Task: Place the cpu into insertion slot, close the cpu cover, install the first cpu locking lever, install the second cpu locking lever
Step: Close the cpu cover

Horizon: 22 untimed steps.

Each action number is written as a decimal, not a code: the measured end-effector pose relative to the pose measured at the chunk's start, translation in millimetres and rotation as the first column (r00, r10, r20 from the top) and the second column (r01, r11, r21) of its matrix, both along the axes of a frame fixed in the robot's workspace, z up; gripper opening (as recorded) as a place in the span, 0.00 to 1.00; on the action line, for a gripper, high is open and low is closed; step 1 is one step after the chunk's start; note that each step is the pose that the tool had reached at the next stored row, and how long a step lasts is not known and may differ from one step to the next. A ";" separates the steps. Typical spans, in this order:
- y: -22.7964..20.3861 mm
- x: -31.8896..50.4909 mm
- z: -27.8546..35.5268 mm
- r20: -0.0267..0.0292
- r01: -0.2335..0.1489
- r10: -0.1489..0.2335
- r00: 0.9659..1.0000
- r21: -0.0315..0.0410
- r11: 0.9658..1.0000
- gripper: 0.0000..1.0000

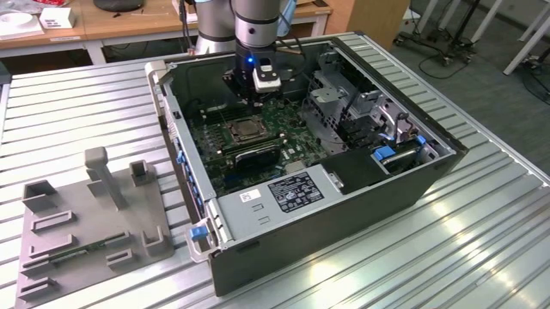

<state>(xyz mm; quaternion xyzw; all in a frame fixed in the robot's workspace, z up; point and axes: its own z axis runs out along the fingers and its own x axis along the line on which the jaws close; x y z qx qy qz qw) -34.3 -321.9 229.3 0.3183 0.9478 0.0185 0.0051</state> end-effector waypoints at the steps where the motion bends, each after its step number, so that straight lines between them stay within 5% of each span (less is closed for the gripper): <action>1: 0.0 0.0 0.0 0.000 -0.015 0.015 1.000 0.000 1.000 0.11; 7: 0.0 0.0 -0.1 0.000 -0.103 0.103 0.995 0.000 0.995 0.11; 11: 0.0 0.0 -0.2 0.000 -0.169 0.169 0.986 0.000 0.986 0.11; 15: 0.0 0.0 -0.3 0.000 -0.239 0.239 0.971 0.000 0.971 0.11; 22: 0.0 0.0 -0.6 0.000 -0.347 0.347 0.938 0.000 0.938 0.11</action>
